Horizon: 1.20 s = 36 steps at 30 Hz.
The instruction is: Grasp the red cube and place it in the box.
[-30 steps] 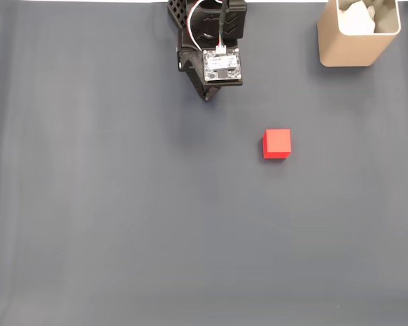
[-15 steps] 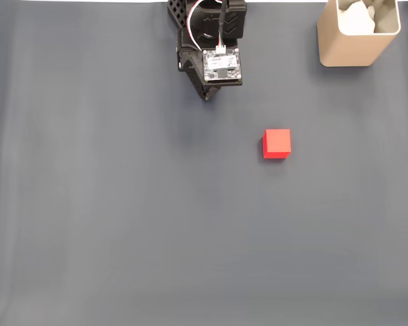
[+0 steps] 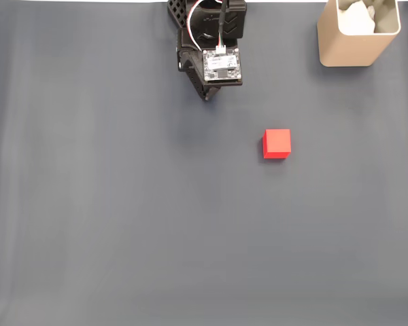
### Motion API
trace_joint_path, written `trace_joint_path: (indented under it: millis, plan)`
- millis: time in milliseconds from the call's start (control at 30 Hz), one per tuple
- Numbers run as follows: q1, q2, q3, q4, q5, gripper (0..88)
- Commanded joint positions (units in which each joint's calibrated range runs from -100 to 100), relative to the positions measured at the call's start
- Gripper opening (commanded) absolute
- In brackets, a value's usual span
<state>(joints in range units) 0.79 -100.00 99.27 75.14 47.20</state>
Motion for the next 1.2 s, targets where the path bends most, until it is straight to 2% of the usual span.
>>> trace_joint_path:
  millis: [0,100,300,633,900,1167]
  plan:
    - [-0.5,0.1,0.5,0.9,-0.4,0.3]
    - [-1.0,0.1,0.5,-0.2,-1.4,0.3]
    - [-0.8,0.1,0.5,-9.9,-3.6,0.3]
    - [-0.2,1.5,-3.2,-20.1,-3.2,0.2]
    - [-0.5,9.2,-14.2,-24.5,-3.7,0.2]
    - [-2.0,20.3,-30.8,-23.8,-4.8,0.2]
